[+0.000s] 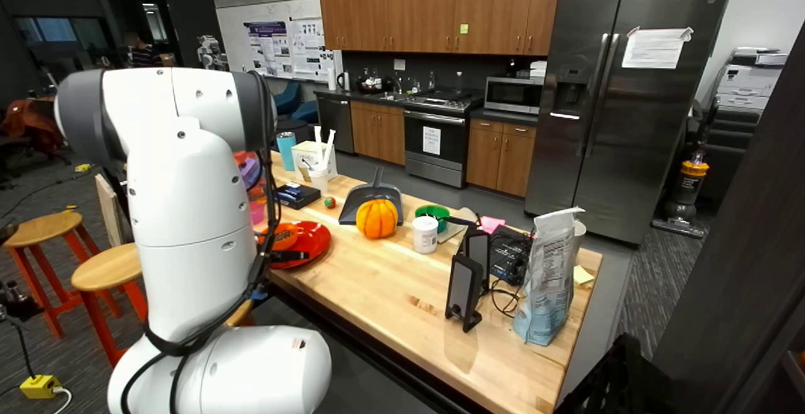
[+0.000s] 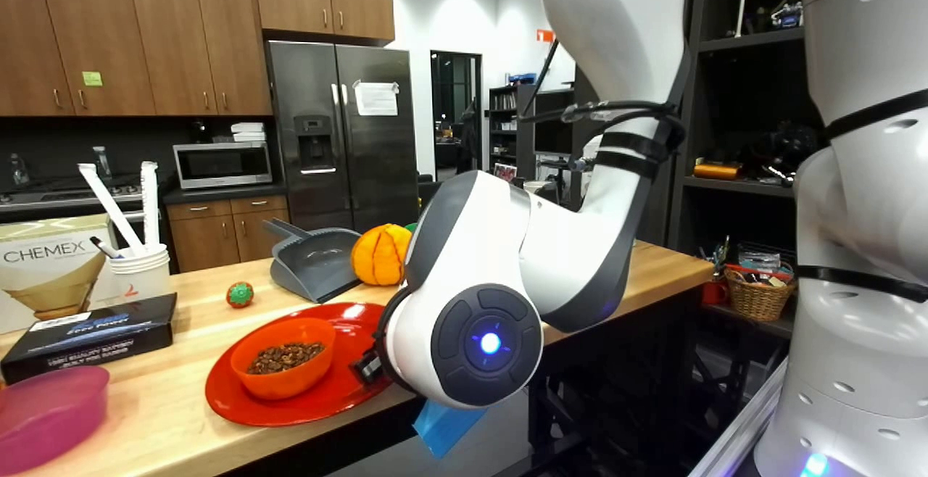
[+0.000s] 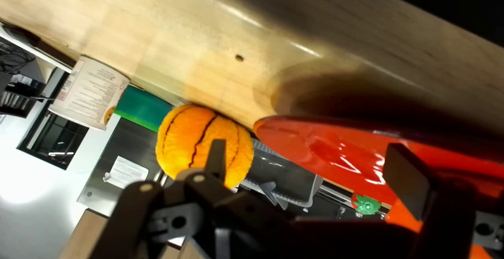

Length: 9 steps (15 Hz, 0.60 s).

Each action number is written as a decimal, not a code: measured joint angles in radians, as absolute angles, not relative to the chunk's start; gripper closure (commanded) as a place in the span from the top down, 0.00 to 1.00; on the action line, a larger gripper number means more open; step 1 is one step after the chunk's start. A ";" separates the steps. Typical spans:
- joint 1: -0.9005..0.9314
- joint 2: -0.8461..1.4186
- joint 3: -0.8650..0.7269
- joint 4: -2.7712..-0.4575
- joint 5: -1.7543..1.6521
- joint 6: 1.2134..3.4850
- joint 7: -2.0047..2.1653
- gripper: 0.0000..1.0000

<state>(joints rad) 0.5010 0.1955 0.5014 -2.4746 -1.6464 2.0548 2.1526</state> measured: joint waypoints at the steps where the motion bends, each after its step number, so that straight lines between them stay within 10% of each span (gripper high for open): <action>1: 0.501 0.196 0.502 -2.475 -1.657 2.047 2.153 1.00; 9: 0.509 0.209 0.511 -2.475 -1.674 1.957 2.192 1.00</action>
